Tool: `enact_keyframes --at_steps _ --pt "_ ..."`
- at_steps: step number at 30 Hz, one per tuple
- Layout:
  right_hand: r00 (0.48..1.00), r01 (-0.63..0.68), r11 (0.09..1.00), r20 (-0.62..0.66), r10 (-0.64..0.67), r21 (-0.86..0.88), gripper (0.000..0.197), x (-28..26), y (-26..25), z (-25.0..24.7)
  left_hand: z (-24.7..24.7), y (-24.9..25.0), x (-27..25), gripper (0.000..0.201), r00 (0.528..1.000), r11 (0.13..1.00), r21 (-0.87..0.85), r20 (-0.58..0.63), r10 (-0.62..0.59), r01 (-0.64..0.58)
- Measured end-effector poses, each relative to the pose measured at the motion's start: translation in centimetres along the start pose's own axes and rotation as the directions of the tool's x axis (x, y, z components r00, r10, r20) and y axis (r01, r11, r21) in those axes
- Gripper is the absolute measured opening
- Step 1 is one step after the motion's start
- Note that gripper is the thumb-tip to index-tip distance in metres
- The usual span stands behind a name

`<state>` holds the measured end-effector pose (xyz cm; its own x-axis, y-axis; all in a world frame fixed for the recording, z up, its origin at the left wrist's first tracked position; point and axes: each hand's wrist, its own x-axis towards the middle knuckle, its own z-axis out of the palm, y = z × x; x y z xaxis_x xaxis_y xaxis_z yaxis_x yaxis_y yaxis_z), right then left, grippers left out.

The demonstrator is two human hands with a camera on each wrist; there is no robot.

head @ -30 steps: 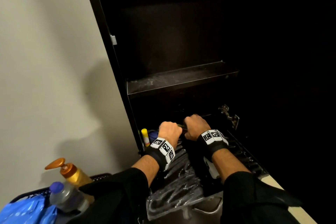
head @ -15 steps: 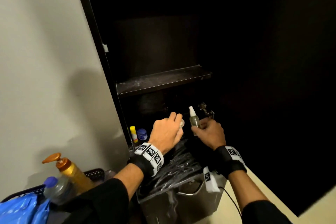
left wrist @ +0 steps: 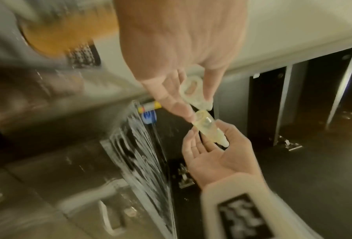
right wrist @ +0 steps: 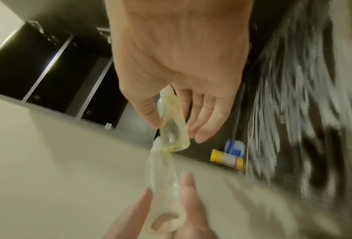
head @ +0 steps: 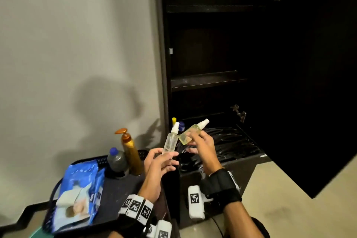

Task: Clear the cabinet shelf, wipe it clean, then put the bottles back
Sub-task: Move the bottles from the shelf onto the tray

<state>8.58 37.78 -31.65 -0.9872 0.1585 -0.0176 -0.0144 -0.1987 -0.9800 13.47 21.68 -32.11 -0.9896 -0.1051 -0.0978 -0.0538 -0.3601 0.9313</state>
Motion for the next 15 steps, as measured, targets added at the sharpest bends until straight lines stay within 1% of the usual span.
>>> enact_keyframes --at_steps 2,3,5,6,8,9,11,13,15 --pt "0.996 -0.030 0.999 0.085 0.033 -0.040 0.021 -1.5 0.2 3.2 -3.2 1.2 -0.8 0.031 1.000 0.992 0.122 0.011 0.010 -0.011" --pt "0.990 -0.020 0.997 0.136 0.031 -0.079 0.022 -2.4 0.7 4.9 -5.1 1.7 -1.3 0.032 1.000 0.983 0.182 0.028 0.015 -0.019" --pt "0.981 0.013 0.986 0.192 0.020 -0.165 0.025 -3.6 1.4 7.2 -7.6 2.0 -1.3 0.034 0.999 0.962 0.272 0.054 0.008 -0.022" --pt "0.978 0.023 0.977 0.210 0.022 -0.211 0.024 -4.3 1.7 8.6 -8.9 2.2 -1.3 0.033 0.999 0.954 0.300 0.037 -0.002 -0.009" --pt "0.966 0.088 0.946 0.258 -0.005 -0.312 0.018 -5.1 2.5 10.4 -11.5 2.3 -1.3 0.028 1.000 0.940 0.342 -0.003 -0.010 0.010" --pt "0.962 0.128 0.920 0.272 -0.024 -0.371 0.018 -5.4 3.2 11.0 -12.5 2.2 -1.3 0.026 1.000 0.935 0.356 -0.023 -0.004 0.012" --pt "0.964 0.169 0.843 0.264 -0.034 -0.510 0.027 -5.7 4.4 12.2 -14.7 1.9 -1.5 0.023 0.996 0.912 0.409 -0.084 0.016 0.020" --pt "0.972 0.150 0.756 0.234 0.004 -0.637 0.031 -5.7 5.7 13.2 -16.6 1.6 -1.4 0.022 0.987 0.843 0.534 -0.155 0.031 0.058" --pt "0.976 0.111 0.678 0.207 0.063 -0.727 0.031 -5.7 7.0 13.9 -18.0 1.2 -1.0 0.028 0.975 0.722 0.685 -0.212 0.073 0.095"
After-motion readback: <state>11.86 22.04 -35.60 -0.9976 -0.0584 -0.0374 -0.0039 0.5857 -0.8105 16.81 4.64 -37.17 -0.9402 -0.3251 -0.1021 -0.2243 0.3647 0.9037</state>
